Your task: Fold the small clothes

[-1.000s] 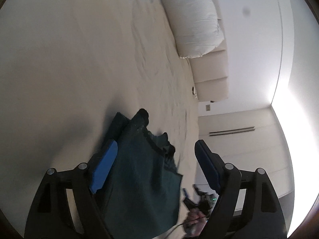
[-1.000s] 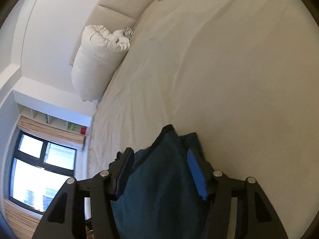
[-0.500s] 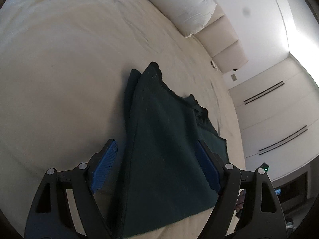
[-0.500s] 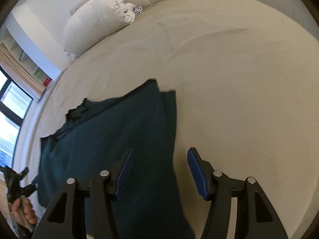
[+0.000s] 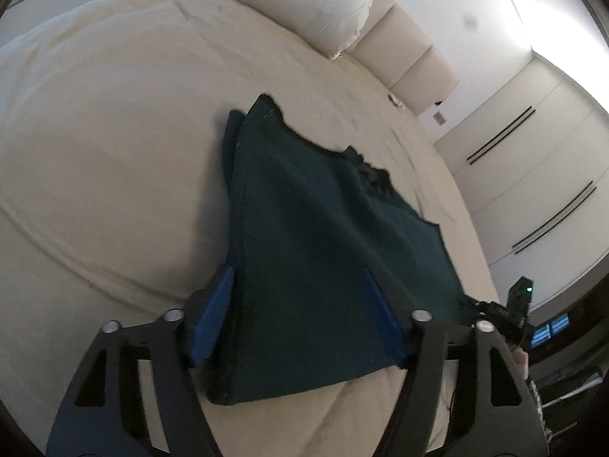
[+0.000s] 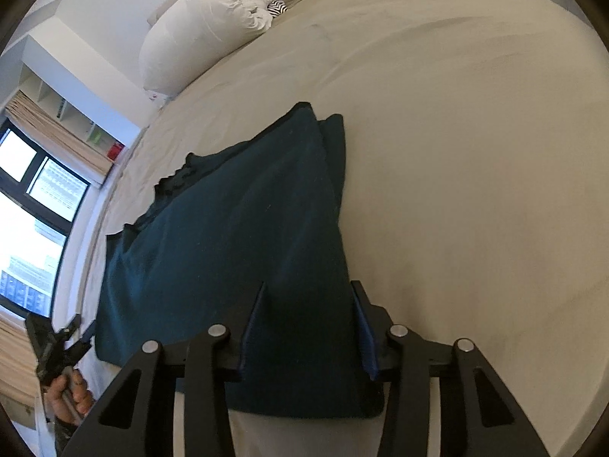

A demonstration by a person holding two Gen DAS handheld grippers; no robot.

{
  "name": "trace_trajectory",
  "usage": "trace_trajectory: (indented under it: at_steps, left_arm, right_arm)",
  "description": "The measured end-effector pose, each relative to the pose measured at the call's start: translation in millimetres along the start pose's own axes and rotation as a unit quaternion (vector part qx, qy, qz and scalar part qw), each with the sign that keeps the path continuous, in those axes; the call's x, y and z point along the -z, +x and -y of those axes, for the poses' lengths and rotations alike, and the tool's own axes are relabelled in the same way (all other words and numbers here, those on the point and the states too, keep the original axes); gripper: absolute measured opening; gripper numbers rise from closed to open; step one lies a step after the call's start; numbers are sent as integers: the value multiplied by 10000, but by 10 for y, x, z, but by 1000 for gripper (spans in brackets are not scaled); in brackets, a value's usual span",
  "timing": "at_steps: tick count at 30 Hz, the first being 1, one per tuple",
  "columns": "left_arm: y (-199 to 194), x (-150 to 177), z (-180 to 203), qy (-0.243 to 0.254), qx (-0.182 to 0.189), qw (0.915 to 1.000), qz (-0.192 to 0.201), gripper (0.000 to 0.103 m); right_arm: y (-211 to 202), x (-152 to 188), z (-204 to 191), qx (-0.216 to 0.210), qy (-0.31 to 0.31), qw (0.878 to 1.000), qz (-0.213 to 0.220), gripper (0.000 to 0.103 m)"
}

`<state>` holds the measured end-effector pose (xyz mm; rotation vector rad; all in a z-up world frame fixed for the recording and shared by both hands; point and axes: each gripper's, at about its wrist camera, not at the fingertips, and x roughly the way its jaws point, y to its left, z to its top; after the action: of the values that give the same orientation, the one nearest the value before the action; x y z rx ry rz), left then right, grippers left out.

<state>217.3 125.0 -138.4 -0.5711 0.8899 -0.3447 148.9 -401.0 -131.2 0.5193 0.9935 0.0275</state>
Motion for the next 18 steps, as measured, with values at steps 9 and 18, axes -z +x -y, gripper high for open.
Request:
trace_trajectory:
  at_steps: [9, 18]
  left_arm:
    - [-120, 83, -149, -166, -463, 9987, 102, 35]
    - [2, 93, -107, -121, -230, 9997, -27, 48]
  right_arm:
    - [-120, 88, 49, -229, 95, 9996, 96, 41]
    - [-117, 132, 81, -294, 95, 9995, 18, 42]
